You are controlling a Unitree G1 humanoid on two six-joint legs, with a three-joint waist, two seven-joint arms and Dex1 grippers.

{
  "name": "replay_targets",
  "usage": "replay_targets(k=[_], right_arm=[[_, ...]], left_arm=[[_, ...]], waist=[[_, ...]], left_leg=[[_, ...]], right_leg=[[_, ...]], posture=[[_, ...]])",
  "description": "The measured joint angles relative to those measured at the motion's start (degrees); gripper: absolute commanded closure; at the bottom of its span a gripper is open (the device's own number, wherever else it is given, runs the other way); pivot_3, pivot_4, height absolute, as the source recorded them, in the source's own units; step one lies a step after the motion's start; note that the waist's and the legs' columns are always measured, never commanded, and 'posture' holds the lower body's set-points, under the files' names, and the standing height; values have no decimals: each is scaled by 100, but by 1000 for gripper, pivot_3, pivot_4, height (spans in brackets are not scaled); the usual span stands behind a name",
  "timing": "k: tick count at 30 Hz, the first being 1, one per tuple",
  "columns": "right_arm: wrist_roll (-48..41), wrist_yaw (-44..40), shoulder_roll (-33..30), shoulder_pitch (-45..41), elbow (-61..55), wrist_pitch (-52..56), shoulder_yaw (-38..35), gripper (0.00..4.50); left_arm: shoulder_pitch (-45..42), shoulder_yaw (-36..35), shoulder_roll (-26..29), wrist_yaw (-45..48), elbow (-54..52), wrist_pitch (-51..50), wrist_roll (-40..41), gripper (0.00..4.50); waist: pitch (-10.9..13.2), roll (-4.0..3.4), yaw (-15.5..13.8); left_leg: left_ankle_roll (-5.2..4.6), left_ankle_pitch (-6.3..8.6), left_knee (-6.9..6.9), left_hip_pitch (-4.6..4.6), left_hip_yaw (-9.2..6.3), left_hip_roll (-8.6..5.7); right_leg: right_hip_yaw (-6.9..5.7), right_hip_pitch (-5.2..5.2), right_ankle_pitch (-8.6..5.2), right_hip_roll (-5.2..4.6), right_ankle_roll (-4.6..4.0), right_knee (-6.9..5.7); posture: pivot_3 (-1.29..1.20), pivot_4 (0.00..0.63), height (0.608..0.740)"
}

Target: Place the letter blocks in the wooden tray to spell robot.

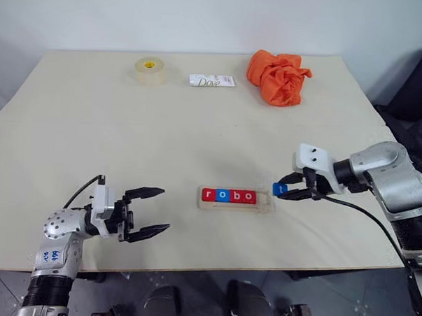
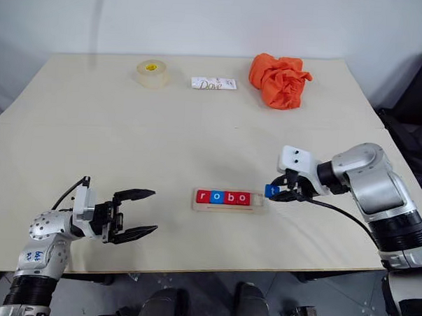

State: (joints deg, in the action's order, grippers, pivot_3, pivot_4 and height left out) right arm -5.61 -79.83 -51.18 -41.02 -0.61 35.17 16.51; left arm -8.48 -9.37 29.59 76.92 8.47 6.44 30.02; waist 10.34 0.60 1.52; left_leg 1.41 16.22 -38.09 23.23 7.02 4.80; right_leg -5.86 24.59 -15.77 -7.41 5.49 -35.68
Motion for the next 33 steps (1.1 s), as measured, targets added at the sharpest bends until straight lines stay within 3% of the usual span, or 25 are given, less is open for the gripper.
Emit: replay_targets(k=[17, 33], right_arm=[[627, 251, 470, -353, 528, -420, 776, 3031], [667, 176, 644, -367, 534, -498, 796, 3031]], left_arm=[[194, 81, -73, -127, -4, 153, -3, 0], [258, 81, -74, -252, -102, 183, -3, 0]], waist=[[0, 0, 9], [0, 0, 8]], left_leg=[[0, 1, 1, 1, 4, 0], [0, 1, 1, 1, 4, 1]], right_leg=[[0, 2, 0, 3, 0, 1], [0, 2, 0, 3, 0, 0]], posture=[[0, 150, 740], [0, 150, 740]])
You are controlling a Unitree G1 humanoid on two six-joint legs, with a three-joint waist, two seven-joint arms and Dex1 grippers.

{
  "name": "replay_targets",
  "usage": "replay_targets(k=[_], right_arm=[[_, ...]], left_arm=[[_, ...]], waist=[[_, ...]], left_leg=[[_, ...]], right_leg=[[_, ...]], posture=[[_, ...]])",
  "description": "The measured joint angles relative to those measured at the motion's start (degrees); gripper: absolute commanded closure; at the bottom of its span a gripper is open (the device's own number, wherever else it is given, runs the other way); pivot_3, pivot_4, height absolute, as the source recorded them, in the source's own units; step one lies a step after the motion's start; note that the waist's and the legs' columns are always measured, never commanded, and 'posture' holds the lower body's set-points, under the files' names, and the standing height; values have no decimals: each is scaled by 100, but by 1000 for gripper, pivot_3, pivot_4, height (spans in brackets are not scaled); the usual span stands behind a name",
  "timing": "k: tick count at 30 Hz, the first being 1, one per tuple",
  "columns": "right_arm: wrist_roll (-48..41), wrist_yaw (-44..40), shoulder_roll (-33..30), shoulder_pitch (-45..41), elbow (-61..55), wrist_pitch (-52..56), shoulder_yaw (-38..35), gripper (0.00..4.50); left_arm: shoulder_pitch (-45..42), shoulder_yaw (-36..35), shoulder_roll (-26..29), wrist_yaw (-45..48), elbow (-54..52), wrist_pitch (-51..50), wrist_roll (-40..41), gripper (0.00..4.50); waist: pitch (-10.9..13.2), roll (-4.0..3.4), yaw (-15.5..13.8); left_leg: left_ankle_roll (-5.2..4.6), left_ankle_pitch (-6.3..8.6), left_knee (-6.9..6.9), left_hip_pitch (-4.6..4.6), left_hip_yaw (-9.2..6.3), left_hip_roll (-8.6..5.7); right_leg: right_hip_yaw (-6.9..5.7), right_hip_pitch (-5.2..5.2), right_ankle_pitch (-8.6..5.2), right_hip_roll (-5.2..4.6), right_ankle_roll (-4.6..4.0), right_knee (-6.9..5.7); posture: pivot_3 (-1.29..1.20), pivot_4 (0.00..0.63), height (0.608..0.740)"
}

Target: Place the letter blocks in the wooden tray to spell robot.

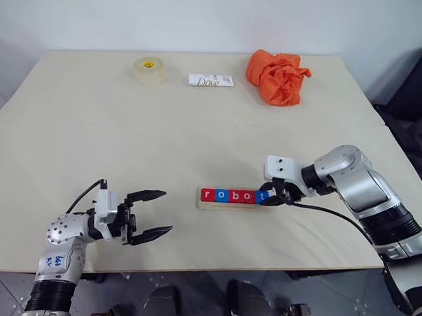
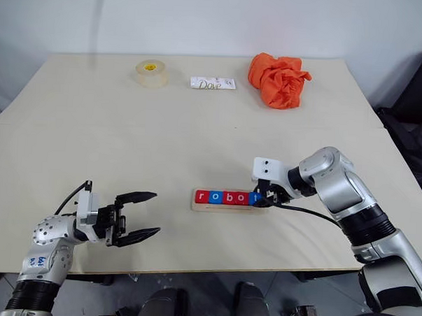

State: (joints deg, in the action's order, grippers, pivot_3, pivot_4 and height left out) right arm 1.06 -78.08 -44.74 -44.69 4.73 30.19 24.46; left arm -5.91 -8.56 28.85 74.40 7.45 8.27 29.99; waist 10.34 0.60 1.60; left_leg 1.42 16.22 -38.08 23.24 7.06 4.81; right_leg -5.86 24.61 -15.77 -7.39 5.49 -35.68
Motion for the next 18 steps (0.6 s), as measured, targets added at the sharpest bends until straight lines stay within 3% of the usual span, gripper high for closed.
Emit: replay_targets(k=[1, 3, 8, 12, 18], right_arm=[[0, 0, 0, 0, 0, 1, 0, 2471], [0, -4, 0, -1, 0, 5, 0, 1969], [-21, -60, -6, -31, -32, 122, -1, 204], [-174, -171, -117, -65, -275, 242, -98, 42], [-669, -121, -282, 240, -493, 44, -941, 42]], left_arm=[[0, 0, -1, -6, 0, 1, 0, 0], [-1, 0, -2, -13, 0, 4, 0, 0], [-28, 1, -30, -33, 5, 23, 0, 0], [-66, 6, -69, -45, 22, 44, -1, 0], [-232, 9, -130, -458, 151, 202, -318, 0]], waist=[[0, 0, 0], [0, 0, 0], [0, 0, 0], [0, 0, -2], [0, 2, -29]], left_leg=[[0, 0, 0, 0, 0, 0], [0, 0, 0, 0, 0, 0], [0, 0, 0, 0, 0, 0], [0, 0, 0, 0, -1, 0], [0, 0, -1, 0, -6, -1]], right_leg=[[0, 0, 0, 0, 0, 0], [0, 0, 0, 0, 0, 0], [0, 0, 0, 0, 0, 0], [0, 1, 0, 0, 0, 0], [-5, -7, 0, -1, 0, 4]], posture=[[0, 150, 740], [0, 150, 740], [0, 150, 740], [0, 150, 740], [0, 150, 740]])
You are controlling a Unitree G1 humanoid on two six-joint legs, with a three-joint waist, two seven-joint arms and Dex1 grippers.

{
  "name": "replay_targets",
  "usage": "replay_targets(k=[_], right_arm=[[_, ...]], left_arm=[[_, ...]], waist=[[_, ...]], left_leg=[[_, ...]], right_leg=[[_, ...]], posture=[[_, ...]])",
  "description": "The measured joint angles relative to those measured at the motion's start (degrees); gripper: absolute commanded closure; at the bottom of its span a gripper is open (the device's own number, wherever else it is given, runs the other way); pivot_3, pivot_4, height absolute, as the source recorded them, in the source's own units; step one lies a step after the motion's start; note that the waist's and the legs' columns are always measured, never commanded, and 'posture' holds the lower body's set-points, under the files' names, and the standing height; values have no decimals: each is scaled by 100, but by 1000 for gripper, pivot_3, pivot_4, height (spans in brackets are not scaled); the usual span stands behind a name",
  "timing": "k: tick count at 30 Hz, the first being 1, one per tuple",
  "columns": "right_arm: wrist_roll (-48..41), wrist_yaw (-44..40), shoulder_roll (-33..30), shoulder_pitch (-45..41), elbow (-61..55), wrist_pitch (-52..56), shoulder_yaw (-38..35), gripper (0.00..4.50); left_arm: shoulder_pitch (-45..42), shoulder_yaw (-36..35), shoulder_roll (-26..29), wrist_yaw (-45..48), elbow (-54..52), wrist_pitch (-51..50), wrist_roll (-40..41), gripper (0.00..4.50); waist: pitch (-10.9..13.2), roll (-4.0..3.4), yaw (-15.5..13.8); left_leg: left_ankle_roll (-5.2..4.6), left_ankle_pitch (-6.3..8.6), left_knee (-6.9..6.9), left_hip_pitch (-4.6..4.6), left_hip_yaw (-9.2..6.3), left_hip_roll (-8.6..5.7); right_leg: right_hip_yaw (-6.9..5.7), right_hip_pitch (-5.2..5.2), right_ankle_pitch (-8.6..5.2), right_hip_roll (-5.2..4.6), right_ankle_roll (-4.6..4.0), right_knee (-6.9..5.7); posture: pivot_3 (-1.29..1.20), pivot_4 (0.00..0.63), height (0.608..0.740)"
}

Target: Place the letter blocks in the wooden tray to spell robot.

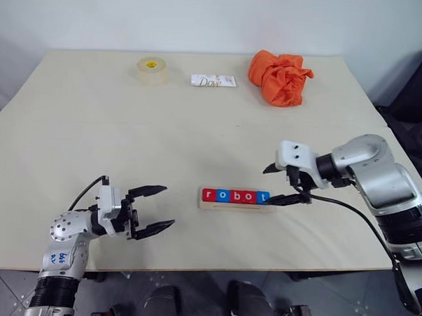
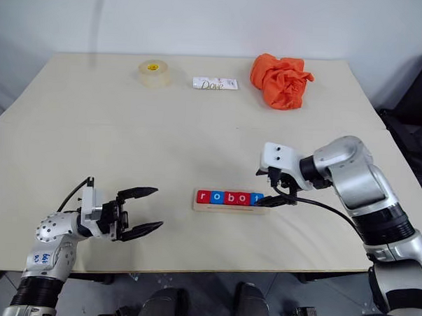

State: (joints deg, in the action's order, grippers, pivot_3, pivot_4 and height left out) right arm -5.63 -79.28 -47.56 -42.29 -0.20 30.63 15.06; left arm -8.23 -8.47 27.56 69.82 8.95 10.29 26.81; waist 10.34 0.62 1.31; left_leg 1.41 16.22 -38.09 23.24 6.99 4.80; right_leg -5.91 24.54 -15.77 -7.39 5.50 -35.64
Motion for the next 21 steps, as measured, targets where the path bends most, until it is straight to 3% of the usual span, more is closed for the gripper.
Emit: replay_targets(k=[8, 12, 21], right_arm=[[-824, 43, -153, 1224, 403, -1050, -1398, 42], [-1442, -509, -177, 2006, 1145, -1911, -2245, 42], [-2133, -921, -607, 2324, 2355, -3099, -2481, 42]], left_arm=[[-92, -55, 2, -649, 161, 414, -405, 0], [-174, -300, 225, -687, 198, 200, -199, 0], [-88, -856, 783, -10, 530, 48, 294, 0]], waist=[[0, 0, 10], [1, 6, 7], [1, 3, 46]], left_leg=[[-1, 1, 1, -1, 7, -1], [-1, 0, 2, -4, 3, 1], [5, -5, 0, -18, 11, 3]], right_leg=[[3, 0, 1, 1, 2, 2], [1, -5, 1, 6, 2, 3], [10, -6, 3, 8, 5, -5]], posture=[[0, 150, 740], [0, 150, 740], [0, 150, 740]])
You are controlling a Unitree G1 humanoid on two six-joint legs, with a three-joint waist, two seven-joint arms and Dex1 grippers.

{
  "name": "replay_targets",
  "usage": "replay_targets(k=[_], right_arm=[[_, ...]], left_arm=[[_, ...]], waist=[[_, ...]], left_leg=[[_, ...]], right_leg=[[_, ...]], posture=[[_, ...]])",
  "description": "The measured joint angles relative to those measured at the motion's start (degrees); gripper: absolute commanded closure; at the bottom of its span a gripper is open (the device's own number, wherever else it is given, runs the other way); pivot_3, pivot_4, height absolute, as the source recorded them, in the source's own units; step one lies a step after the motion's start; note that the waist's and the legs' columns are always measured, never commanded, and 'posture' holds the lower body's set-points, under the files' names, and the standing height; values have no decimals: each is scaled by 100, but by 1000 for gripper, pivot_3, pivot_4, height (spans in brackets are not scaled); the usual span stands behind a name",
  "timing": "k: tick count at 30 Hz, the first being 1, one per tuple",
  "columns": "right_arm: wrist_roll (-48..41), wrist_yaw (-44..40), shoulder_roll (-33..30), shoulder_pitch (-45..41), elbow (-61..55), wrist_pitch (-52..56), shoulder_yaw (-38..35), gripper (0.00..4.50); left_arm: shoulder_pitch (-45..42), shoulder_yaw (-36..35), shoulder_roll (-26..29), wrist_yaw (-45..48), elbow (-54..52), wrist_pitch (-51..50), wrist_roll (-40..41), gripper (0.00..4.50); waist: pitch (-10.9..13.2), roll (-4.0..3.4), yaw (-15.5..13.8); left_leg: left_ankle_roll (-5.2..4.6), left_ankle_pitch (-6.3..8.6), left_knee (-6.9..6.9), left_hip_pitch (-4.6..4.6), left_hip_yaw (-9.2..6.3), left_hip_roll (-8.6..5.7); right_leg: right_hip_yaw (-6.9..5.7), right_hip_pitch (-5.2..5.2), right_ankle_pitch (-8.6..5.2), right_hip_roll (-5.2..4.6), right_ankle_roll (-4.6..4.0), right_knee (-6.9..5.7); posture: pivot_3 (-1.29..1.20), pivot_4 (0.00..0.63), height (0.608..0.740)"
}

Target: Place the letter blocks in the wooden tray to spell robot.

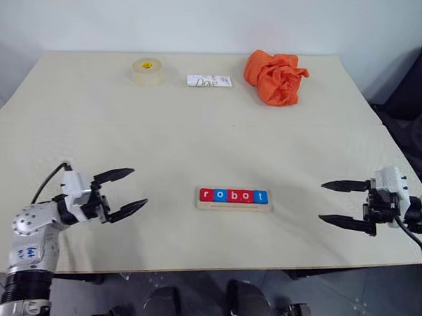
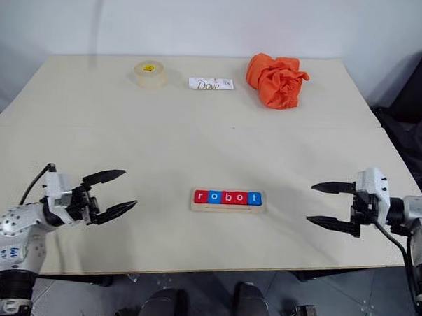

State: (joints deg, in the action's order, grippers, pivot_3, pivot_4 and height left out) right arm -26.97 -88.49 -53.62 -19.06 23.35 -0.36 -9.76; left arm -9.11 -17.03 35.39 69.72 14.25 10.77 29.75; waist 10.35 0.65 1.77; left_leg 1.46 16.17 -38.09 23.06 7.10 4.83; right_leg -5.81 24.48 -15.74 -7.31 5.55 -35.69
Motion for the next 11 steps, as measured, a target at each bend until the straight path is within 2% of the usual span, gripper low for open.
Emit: replay_targets(k=[7, 11], right_arm=[[-345, -21, 2, -510, 516, -230, 149, 42], [-394, -30, 2, -513, 639, -362, 363, 42]], left_arm=[[-175, -102, 13, 336, 248, 98, 99, 0], [-249, -129, -1, 361, 257, 191, 147, 0]], waist=[[0, -1, -28], [0, -1, -29]], left_leg=[[3, -3, -1, 2, -3, 0], [3, -2, -1, 3, -1, -1]], right_leg=[[-1, 0, 0, -1, 0, -4], [-1, 0, 0, -2, 0, -1]], posture=[[0, 150, 740], [0, 150, 740]])
